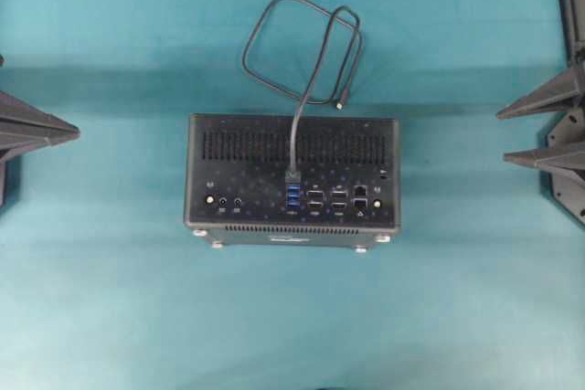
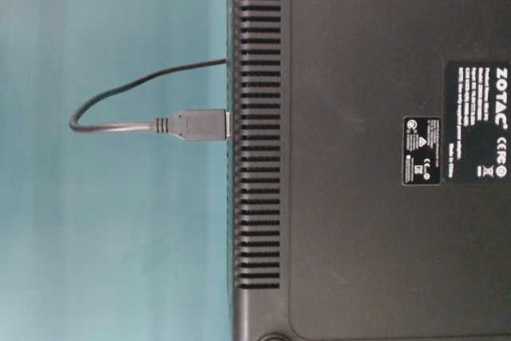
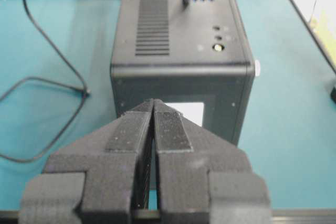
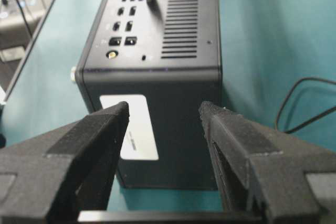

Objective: Insert the USB into the PC box with both arms.

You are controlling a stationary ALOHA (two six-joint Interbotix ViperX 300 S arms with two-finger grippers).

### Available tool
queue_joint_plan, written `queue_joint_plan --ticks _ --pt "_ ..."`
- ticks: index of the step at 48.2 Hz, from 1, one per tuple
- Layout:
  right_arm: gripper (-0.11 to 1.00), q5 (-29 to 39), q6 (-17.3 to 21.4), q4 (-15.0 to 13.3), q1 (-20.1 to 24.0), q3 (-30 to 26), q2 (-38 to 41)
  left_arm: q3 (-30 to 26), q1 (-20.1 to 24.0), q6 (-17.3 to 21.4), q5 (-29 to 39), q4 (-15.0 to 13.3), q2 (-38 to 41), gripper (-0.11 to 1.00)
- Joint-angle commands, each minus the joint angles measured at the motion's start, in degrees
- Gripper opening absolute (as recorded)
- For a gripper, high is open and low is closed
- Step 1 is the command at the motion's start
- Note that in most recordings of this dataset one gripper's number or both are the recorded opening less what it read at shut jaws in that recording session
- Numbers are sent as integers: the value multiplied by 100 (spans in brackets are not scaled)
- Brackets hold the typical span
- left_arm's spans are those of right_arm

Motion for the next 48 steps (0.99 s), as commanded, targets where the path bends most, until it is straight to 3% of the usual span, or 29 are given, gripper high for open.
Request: queue_joint_plan --ticks 1,36,48 --pt "66 -53 9 9 -9 -70 26 -62 -9 0 -18 9 44 0" --pt "66 -281 149 9 -62 510 -325 686 9 -9 -378 9 -492 0" --pt "66 -844 149 18 -132 1055 -633 993 53 -9 -633 9 -712 0"
